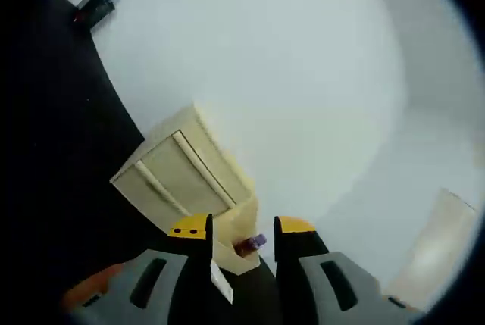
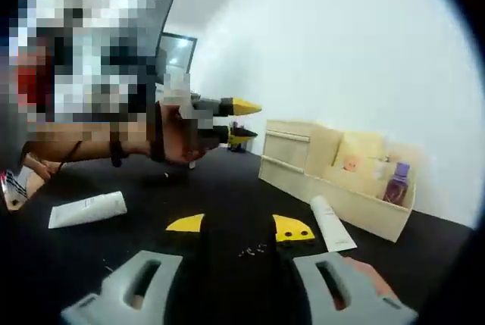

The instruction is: Open the drawer, pick up the cosmetic bottles from the table one by one, place them into the drawer, release the gripper, close the drawer, and move the gripper away

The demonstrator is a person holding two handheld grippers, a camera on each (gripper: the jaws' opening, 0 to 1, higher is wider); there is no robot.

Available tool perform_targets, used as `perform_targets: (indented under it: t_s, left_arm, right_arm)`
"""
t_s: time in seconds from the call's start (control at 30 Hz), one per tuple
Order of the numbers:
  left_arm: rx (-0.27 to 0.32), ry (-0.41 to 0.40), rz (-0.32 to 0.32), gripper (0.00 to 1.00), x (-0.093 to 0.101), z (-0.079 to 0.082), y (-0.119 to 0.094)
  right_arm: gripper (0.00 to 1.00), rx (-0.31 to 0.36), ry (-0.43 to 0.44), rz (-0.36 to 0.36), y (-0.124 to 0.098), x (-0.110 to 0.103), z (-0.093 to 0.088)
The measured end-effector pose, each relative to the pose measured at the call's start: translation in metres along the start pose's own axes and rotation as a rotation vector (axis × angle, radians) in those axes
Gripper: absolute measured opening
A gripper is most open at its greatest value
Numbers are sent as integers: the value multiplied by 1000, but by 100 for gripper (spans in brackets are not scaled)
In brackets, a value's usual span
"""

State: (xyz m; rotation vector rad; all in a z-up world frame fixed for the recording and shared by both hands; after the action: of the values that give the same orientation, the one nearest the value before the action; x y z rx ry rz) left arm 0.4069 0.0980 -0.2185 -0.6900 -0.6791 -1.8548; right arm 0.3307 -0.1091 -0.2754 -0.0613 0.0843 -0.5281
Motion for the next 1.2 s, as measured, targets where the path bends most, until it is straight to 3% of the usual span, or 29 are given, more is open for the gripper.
perform_targets:
  t_s: [0.1, 0.33, 0.47, 0.57, 0.73, 0.9, 1.2]
  left_arm:
    - [3, -51, 0, 35, -1, -11, 7]
    - [213, -273, 28, 33, -12, -6, 14]
    - [228, -295, 41, 33, -19, -11, 22]
    - [250, -354, 43, 33, -27, -10, 30]
    - [324, -401, 63, 33, -45, -1, 40]
    - [348, -458, 80, 27, -57, 4, 47]
    - [379, -462, 66, 27, -63, 12, 53]
  right_arm:
    - [31, -37, -38, -1, 1, -1, -6]
    - [30, -45, -50, 6, 1, -1, -7]
    - [30, -43, -30, 5, 0, 0, -7]
    - [30, -41, -22, 6, -1, 0, -7]
    - [30, -51, -21, 15, 0, 2, -7]
    - [30, -52, -15, 19, 0, 1, -8]
    - [30, -67, 3, 27, 2, 0, -11]
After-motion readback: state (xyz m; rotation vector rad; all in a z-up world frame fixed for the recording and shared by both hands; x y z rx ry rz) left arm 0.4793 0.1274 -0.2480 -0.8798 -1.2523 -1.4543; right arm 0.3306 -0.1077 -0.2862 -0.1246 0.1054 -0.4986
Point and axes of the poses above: the point that each gripper's makers call its tool centre point, and the gripper's own axes: y roughly forward along the fingers, x roughly to its right, z roughly out of its top, the point moved 6 cm from there along -y, roughly backward along the fingers, and after that the axes turned 12 degrees about y, right-handed, at the moved point
